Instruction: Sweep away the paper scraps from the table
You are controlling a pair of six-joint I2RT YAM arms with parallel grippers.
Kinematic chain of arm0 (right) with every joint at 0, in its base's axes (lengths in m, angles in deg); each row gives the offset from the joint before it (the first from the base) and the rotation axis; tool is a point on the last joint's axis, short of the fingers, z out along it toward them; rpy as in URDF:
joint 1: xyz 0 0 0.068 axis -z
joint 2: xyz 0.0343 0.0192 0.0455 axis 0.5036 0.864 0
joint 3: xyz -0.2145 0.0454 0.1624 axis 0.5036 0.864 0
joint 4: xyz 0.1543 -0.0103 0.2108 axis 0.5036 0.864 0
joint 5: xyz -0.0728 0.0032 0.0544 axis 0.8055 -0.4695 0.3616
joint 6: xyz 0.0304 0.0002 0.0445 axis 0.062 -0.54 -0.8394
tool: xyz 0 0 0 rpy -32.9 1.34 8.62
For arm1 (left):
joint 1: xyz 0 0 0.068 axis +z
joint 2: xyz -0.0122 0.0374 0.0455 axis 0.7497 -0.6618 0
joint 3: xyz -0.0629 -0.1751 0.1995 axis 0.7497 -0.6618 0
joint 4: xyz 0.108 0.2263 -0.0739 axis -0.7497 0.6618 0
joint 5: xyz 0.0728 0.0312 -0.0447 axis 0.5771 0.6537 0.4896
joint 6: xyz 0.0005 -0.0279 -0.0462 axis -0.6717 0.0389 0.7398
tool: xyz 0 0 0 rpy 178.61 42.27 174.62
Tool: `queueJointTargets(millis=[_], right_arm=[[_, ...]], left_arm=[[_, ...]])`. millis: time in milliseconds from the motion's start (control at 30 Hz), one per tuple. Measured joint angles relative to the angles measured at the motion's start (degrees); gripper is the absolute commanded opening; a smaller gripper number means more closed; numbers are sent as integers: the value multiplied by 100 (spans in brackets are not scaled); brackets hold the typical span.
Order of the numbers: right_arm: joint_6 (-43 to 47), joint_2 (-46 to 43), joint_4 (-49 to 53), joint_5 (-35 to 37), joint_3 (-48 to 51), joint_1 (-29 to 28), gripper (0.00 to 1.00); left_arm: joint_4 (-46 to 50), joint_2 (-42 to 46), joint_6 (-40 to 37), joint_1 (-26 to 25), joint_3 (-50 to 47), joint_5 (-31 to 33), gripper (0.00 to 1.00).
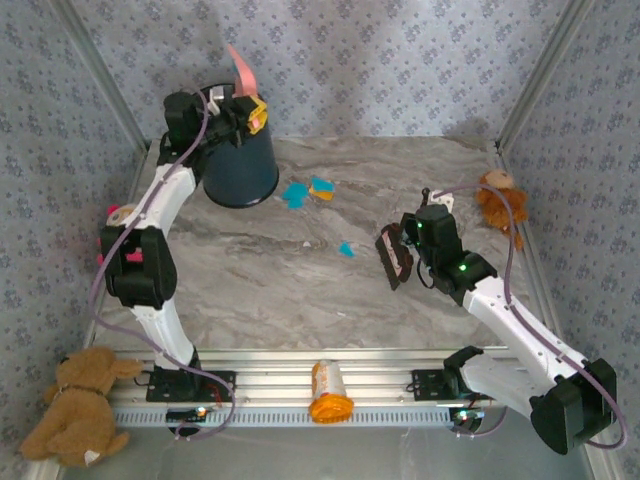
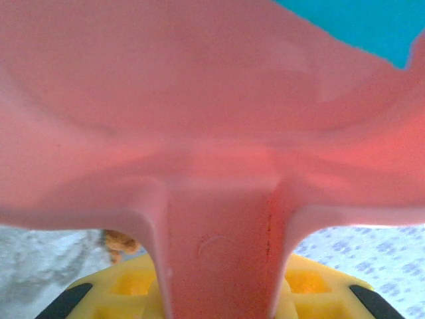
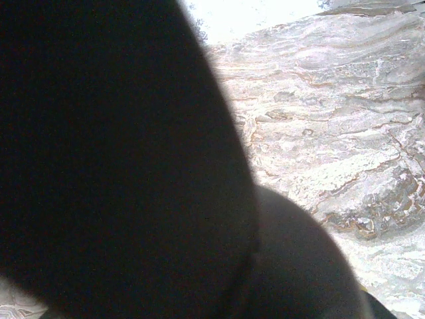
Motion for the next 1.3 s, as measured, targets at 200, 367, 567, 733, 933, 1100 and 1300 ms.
queueJointTargets(millis=[200,367,567,733,933,1100,1300], right_arm=[[0,0,-4,-48,0,-2,0],[2,0,-4,-105,0,-2,0],[2,0,-4,-133,0,-2,0],[2,2,-4,-144,0,-2,0],[2,68,-7,-144,0,-7,0],[2,103,-7,-146,0,-9,0],[2,105,-7,-146,0,-9,0]], left_arm=[[573,254,-678,42,184,-170,0],[-219,232,-31,92,-258,-289,0],[-1902,-181,1480,125,-592,-334,0],[-3001,-363,2577,122,-699,-245,0],[-4229,-575,3338,111,-702,46,0],[-4712,-719,3534,70,-702,332,0],[-4837,-737,3598,-44,-697,422,0]])
